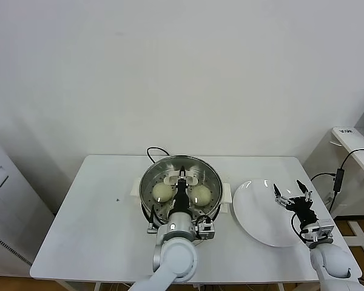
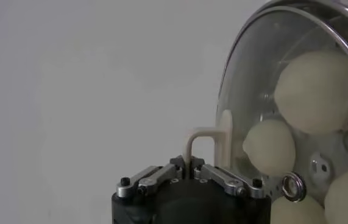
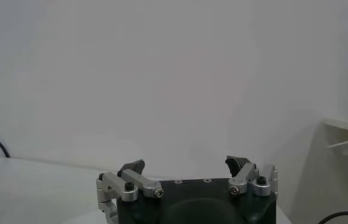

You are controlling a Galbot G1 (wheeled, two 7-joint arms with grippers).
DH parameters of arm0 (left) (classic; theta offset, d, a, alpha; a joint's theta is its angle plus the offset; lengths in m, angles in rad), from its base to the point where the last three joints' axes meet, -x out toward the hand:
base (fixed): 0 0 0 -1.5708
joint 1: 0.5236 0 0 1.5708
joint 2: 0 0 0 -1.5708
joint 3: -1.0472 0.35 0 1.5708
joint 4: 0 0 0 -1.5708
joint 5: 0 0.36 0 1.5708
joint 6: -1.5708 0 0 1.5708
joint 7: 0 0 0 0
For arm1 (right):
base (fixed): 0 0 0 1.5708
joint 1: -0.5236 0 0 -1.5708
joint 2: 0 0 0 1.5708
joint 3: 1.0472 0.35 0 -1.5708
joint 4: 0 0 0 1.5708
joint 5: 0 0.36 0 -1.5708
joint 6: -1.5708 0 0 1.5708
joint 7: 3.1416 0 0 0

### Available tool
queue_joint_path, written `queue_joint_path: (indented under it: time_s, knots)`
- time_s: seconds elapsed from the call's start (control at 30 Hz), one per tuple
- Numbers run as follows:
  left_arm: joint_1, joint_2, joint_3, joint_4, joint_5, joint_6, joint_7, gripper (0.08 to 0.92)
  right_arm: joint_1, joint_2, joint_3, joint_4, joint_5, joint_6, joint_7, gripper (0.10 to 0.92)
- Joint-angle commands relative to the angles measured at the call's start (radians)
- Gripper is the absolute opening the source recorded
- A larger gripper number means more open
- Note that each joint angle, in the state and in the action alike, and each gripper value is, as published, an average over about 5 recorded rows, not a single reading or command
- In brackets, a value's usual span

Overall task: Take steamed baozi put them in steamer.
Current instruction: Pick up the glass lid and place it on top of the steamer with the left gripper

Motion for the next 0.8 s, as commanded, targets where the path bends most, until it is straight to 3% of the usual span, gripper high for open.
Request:
queue_joint_path:
  time_s: [0.03,0.2,0.47,0.67,0.8]
  knots:
    - [0.003,0.002,-0.005,0.006,-0.028,0.049,-0.004,0.114,0.000,0.001,0.001,-0.001,0.000,0.002,-0.001,0.823]
    - [0.014,0.015,-0.008,-0.019,-0.067,0.049,-0.007,0.127,-0.002,0.001,0.001,0.002,-0.001,0.003,-0.002,0.823]
    - [0.082,0.082,-0.027,-0.229,-0.241,0.037,-0.001,0.335,0.000,0.005,0.004,0.000,0.000,0.006,-0.008,0.823]
    - [0.102,0.137,-0.135,-0.423,-0.844,-0.049,0.086,0.508,0.009,0.000,0.004,0.001,0.009,-0.001,-0.020,0.823]
    - [0.100,0.170,-0.280,-0.456,-1.269,-0.163,0.066,0.621,0.007,-0.001,0.004,0.018,0.040,-0.031,-0.042,0.823]
